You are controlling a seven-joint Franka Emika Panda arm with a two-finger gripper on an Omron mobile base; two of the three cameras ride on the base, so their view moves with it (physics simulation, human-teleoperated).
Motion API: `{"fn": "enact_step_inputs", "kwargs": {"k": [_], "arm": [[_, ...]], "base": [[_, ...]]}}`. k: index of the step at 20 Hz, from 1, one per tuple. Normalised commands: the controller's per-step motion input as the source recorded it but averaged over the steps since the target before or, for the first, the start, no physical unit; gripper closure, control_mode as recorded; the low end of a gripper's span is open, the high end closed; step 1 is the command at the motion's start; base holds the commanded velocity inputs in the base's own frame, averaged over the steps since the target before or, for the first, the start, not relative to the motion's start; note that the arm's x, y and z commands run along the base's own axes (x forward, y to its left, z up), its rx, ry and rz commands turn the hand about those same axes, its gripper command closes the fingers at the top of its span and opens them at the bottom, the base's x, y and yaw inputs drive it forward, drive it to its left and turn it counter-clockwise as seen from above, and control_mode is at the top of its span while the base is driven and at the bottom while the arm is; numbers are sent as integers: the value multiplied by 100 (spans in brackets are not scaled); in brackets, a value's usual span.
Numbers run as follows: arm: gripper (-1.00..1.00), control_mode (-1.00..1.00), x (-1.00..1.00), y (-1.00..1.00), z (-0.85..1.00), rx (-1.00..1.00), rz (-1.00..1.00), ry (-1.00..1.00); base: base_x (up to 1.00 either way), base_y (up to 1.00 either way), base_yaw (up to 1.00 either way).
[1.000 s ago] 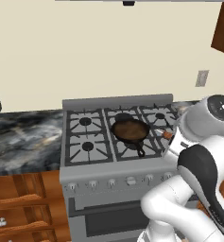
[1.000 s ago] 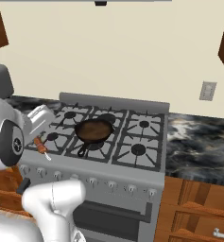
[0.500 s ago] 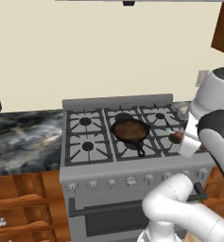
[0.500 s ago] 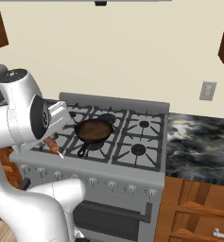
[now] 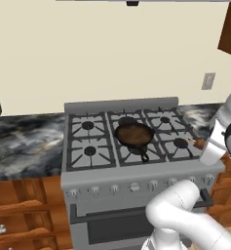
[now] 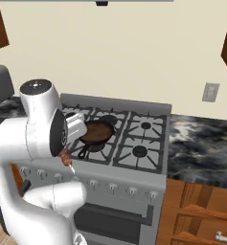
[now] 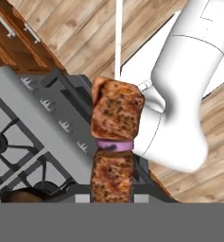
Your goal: Place the cold items (eggplant and lime) from the fridge in one tupperware on the dining counter. Place the warm items (kebab skewer and hot dog) in the stove area in another tupperware.
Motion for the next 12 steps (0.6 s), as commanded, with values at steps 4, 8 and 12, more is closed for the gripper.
{"fn": "enact_step_inputs", "kwargs": {"k": [4,8,12], "arm": [[100,100,0,0,0,0,0,0],[100,100,0,0,0,0,0,0],[100,100,0,0,0,0,0,0]], "base": [[-31,-9,24],[-41,3,40],[-43,6,53]]}}
